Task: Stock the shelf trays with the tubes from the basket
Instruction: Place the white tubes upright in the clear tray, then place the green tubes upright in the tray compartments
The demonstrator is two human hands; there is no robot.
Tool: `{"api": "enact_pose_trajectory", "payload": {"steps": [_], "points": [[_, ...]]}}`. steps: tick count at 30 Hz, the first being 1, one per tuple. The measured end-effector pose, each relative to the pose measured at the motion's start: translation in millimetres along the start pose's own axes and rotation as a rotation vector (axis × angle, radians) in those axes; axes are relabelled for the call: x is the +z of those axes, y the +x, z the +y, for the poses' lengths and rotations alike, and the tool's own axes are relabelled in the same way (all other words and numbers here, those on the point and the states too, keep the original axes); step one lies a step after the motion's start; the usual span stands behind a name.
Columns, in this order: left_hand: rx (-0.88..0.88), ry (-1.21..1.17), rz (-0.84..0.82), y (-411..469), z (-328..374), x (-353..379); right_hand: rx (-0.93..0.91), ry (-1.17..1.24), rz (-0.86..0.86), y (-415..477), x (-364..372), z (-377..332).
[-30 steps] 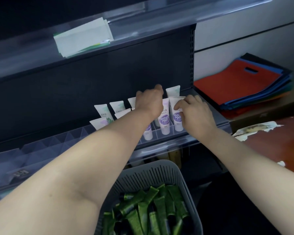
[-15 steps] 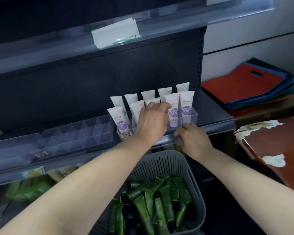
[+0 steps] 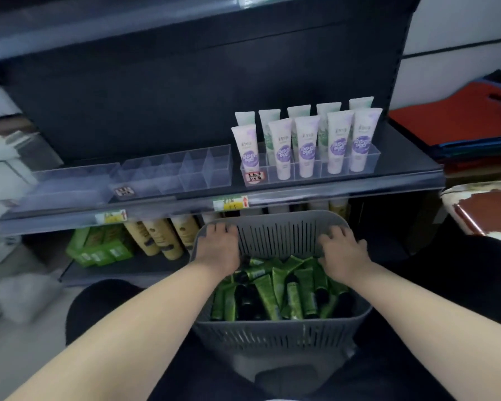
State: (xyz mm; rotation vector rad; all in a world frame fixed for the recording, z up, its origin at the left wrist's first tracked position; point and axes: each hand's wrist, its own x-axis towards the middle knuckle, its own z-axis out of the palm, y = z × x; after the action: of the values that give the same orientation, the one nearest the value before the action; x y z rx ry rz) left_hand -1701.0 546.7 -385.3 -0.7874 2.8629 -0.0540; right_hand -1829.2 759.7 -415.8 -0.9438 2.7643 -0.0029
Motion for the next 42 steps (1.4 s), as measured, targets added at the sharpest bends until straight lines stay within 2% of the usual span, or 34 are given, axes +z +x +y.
{"api": "enact_pose_trajectory", "payload": {"steps": [3,5,8,13,28,34,37,40,42], "points": [[-0.119,0.023,-0.148,-7.9,-17.5,17.7,0.028,0.010,-0.046,-6.1,10.6,-4.4],[-0.196,-0.044,-0.203,-11.5,-23.9,28.5,0.014,-0.024,-0.032,-9.8,16.4,-5.8],[-0.220,-0.113,-0.170,-12.9,-31.7,42.4,-0.007,-0.048,-0.025,-10.1,17.3,-12.5],[-0.230,-0.096,-0.090,-14.6,-46.8,54.3,-0.003,-0.072,-0.077,-4.6,15.1,-30.3],[-0.516,-0.129,-0.189,-12.3,-161.3,44.7,-0.258,0.031,-0.114,23.3,8.6,-148.9],[-0.478,-0.148,-0.169,-8.3,-182.1,41.1,-0.213,-0.015,-0.229,37.1,-1.6,-166.5],[-0.470,-0.109,-0.160,-4.0,-181.6,41.8,-0.274,-0.174,-0.143,44.4,-9.4,-176.0],[-0.459,-0.035,-0.138,1.5,-186.0,44.1,-0.371,-0.157,-0.035,59.7,-14.4,-191.2],[-0.405,0.042,-0.180,7.3,-191.8,46.0,-0.394,-0.123,-0.017,72.7,-14.0,-199.8]]}}
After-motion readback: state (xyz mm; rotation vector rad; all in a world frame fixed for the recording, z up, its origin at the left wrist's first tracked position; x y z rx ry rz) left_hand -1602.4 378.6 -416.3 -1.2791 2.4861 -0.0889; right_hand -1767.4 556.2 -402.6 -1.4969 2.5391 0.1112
